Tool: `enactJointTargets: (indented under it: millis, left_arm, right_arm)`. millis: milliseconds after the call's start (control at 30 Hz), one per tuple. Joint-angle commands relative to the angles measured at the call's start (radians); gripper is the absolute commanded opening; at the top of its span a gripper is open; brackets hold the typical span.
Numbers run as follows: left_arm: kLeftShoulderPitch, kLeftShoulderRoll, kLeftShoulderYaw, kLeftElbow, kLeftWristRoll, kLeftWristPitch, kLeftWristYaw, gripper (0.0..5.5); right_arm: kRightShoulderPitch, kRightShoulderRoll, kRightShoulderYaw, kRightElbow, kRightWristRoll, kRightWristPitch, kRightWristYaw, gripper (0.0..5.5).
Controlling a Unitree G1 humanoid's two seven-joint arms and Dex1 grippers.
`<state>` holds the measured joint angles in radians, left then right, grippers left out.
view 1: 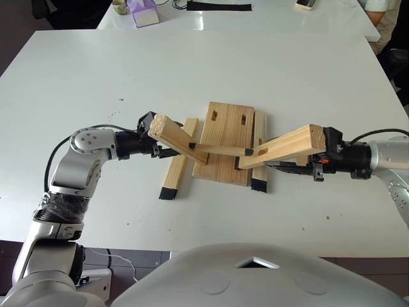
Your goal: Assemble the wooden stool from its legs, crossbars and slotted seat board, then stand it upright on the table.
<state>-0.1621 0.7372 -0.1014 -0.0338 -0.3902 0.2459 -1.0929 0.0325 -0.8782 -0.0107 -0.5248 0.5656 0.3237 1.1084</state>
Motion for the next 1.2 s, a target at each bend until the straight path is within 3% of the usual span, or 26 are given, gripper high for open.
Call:
enactJointTargets:
  millis: [33, 900, 1200]
  left_arm:
    - [0.024, -0.003, 0.016, -0.028, 0.005, 0.012, 0.008, 3.58]
    - [0.097, -0.038, 0.001, -0.195, 0.009, 0.06, 0.047, 3.58]
    - [0.038, -0.041, 0.05, -0.097, 0.038, 0.045, 0.08, 3.58]
  right_arm:
    - [0.039, -0.058, 0.013, 0.034, -0.045, 0.02, 0.042, 1.99]
    - [-0.107, -0.058, 0.184, 0.129, -0.117, 0.005, 0.085, 1.99]
    - [-0.112, -0.065, 0.187, 0.158, -0.122, -0.012, 0.095, 1.99]
